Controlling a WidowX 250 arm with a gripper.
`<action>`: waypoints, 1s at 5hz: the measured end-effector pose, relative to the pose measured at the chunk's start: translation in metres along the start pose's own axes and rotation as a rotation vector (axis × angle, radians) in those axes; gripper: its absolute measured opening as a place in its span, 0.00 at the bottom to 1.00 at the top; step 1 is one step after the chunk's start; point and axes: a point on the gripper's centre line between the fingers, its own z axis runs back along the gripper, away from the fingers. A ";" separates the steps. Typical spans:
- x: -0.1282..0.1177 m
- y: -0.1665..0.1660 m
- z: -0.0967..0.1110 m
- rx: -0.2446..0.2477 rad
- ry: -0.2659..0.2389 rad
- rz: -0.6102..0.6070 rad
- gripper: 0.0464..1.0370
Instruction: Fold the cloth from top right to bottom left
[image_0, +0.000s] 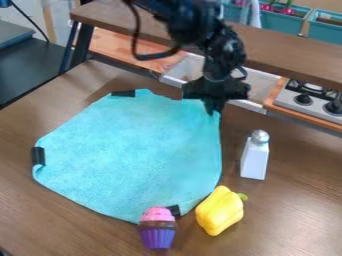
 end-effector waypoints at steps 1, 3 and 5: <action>-0.005 0.023 0.010 -0.008 -0.013 -0.018 0.00; -0.012 0.077 0.033 -0.022 -0.038 -0.018 0.00; -0.007 0.131 0.056 -0.056 -0.045 0.017 0.00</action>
